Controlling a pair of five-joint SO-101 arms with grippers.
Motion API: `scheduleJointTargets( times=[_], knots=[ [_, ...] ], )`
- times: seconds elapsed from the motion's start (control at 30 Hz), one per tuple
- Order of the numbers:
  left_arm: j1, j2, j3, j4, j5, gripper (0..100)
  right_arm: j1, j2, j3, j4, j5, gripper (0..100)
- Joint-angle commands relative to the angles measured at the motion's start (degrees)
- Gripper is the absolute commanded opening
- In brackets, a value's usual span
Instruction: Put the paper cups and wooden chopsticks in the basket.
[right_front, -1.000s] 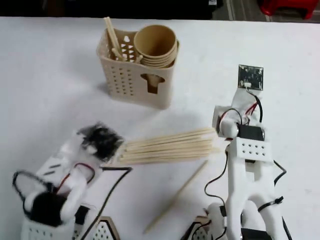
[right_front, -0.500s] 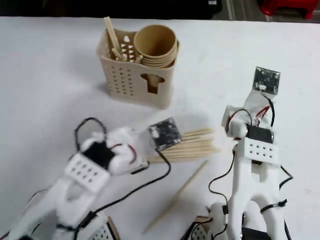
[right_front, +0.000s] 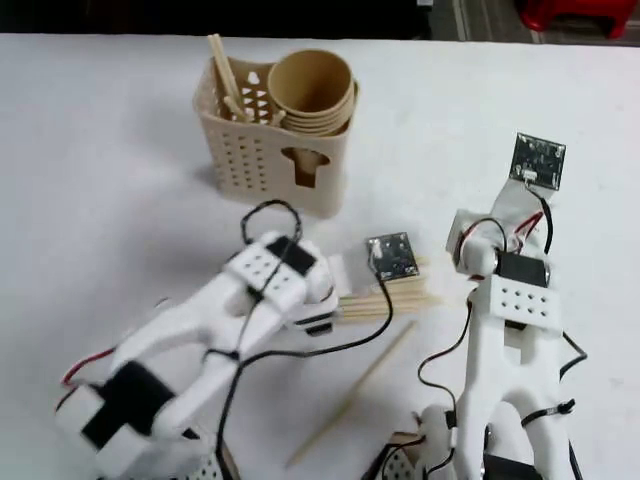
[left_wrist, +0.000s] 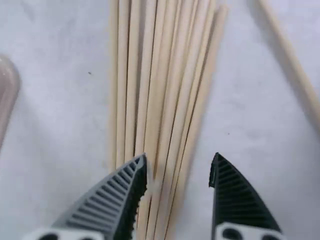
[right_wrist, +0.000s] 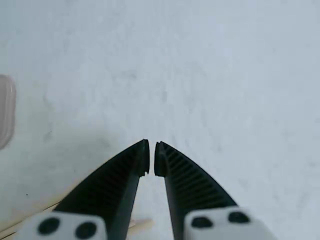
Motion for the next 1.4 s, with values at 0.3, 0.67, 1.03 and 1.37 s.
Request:
scheduleJointTargets(
  times=[0.3, 0.67, 1.03, 1.37],
  knots=[
    [0.5, 15.5, -11.3, -0.5, -0.7, 6, 1.2, -2.7, -1.8, -1.1, -0.4, 3.5],
    [0.2, 9.7, -10.7, 6.8, -0.5, 2, 1.3, -2.7, -1.8, -1.1, -0.4, 3.5],
    [-6.8, 0.7, -10.9, 14.3, -1.0, 2, 1.3, -2.7, -1.8, -1.1, -0.4, 3.5],
    [-7.1, -0.3, -7.2, 12.8, -1.1, 2, 1.3, -2.6, -1.8, -1.1, -0.2, 3.5]
  ],
)
